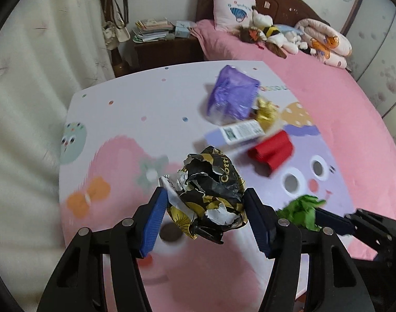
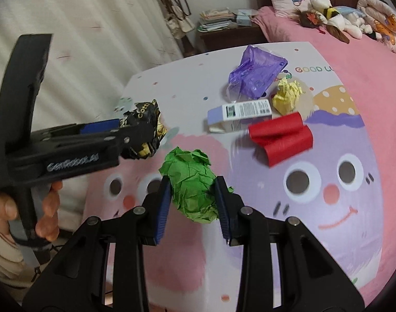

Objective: Collect trash
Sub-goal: 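Carry the wrapper and green paper over the bin and open both tools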

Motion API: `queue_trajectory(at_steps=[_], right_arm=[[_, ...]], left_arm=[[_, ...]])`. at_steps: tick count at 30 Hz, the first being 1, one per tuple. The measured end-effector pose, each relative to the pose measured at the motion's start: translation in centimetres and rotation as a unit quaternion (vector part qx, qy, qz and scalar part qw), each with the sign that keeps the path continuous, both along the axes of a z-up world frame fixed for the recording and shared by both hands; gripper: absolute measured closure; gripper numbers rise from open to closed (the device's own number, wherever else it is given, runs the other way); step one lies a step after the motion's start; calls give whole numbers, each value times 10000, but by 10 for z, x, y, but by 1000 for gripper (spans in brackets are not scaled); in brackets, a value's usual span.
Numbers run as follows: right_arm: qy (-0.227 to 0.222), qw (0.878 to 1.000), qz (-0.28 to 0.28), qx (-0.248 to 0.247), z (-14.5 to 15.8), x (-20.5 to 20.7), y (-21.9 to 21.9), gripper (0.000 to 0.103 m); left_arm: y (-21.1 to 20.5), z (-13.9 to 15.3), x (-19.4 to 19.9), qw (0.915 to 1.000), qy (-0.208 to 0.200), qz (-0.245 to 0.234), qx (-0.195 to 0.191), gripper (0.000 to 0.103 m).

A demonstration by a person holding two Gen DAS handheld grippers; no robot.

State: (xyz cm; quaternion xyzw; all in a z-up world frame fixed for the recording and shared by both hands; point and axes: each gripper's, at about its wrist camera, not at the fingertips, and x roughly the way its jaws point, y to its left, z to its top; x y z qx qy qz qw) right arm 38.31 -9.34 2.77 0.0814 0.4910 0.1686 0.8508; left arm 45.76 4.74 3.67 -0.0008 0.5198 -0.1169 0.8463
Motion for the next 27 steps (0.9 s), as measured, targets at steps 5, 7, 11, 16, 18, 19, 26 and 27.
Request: queue_trajectory(at_steps=[5,7,11,16,18,19,26,27], right_arm=[[-180,9988,355,283,15,-67,-33,73],[-268,9979,500,312,19,-93,-45,73],[-349,9962,744,271,26,-147,-72,73],[-317,9939,1040,186,24,-215,-97,73],[-229,9939,1062,185,18,-237,-106,73],[-164,9941,1057,196,13,-249,-111,73],[325,9954,892,133,-31,-300,-133,73],[417,9954,856,126,-40,-307,-135,73]], left_arm=[[-18,23,-94,9992,-281,271,31,42],[-27,28,-133,9984,-343,438,-21,42],[-48,35,-205,9970,-404,646,-101,42],[-85,31,-288,9976,-436,538,28,42],[-97,23,-314,9985,-294,446,83,42],[-103,19,-323,9988,-240,410,121,42],[-119,-32,-387,9986,327,153,389,42],[-120,-41,-395,9982,442,128,383,42]])
